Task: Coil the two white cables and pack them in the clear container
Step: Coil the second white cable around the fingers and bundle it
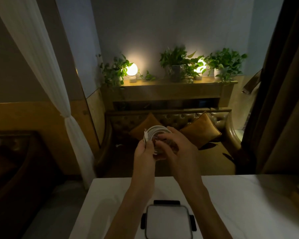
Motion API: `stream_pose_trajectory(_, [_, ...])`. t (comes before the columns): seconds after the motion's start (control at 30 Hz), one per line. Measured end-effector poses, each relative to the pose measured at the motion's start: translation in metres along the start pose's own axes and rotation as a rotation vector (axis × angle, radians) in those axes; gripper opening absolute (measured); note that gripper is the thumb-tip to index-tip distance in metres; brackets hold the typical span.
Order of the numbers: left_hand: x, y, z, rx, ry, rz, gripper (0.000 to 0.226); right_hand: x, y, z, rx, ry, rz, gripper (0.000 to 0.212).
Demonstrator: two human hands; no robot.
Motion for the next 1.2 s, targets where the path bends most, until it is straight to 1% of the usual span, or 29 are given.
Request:
stream_pose_trajectory(0.03, [0.001,-0.001,-0.002,-0.001,-0.015,0.025,0.022,0.000,0.003,-0.001,0.022,-0.026,0.018,0.028])
stream_pose_trajectory(0.13, [0.004,-0.001,-0.003,-0.019,-0.045,0.076,0.023,0.001,0.014,-0.004,0.154,0.070,-0.038,0.040])
stream_pose_trajectory(0.2, [0.007,-0.001,-0.003,-0.039,-0.067,0.084,0.021,-0.002,0.011,-0.004,0.080,0.026,-0.021,0.040])
stream_pose_trajectory(0.27, [0.008,0.000,-0.004,-0.051,-0.065,0.033,0.020,-0.001,0.008,0.002,0.027,0.046,-0.018,0.038])
stream_pose_trajectory(0.4, [0.006,0.003,-0.004,-0.024,0.051,-0.185,0.022,-0.006,0.000,0.007,-0.105,0.016,-0.093,0.022])
stream_pose_trajectory(0.5, [0.005,0.005,-0.003,0.044,0.149,-0.263,0.024,-0.026,-0.002,0.004,-0.137,0.115,-0.190,0.014])
stream_pose_trajectory(0.57, [0.004,0.009,0.000,0.083,0.186,-0.276,0.020,-0.034,-0.002,0.003,-0.153,0.203,-0.284,0.013])
stream_pose_trajectory(0.63, [0.003,0.012,0.005,0.086,0.223,-0.292,0.015,-0.034,0.000,0.003,-0.198,0.218,-0.305,0.012])
stream_pose_trajectory(0.7, [0.001,0.014,0.007,0.060,0.256,-0.316,0.014,-0.031,0.005,0.005,-0.199,0.196,-0.306,0.015])
stream_pose_trajectory(0.8, [-0.002,0.011,0.007,0.041,0.316,-0.331,0.015,-0.032,0.010,0.005,-0.131,0.173,-0.280,0.027])
stream_pose_trajectory(0.87, [-0.001,0.008,0.007,0.031,0.339,-0.338,0.019,-0.037,0.009,0.001,-0.089,0.185,-0.258,0.027])
stream_pose_trajectory(0.97, [0.006,0.001,0.004,-0.022,0.321,-0.382,0.020,-0.036,0.001,-0.003,-0.193,0.111,-0.043,0.015])
stream_pose_trajectory(1.03, [0.013,-0.001,-0.001,-0.036,0.251,-0.375,0.015,-0.031,0.003,-0.002,-0.218,0.079,0.045,0.013])
stream_pose_trajectory(1.1, [0.018,-0.001,-0.005,-0.022,0.168,-0.340,0.007,-0.031,0.004,0.002,-0.242,0.108,0.020,0.015])
stream_pose_trajectory(1.2, [0.020,0.000,-0.006,0.006,0.145,-0.305,0.013,-0.032,-0.001,0.005,-0.316,0.133,-0.068,0.018])
Point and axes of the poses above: each hand's wrist, its own z-axis away from the middle knuckle, its own y-axis out of the palm, x = y × z, the point moved 7 cm from there along -z, towards the middle knuckle, and after that the axes turned 2 degrees about -x, right-handed, at the moved point
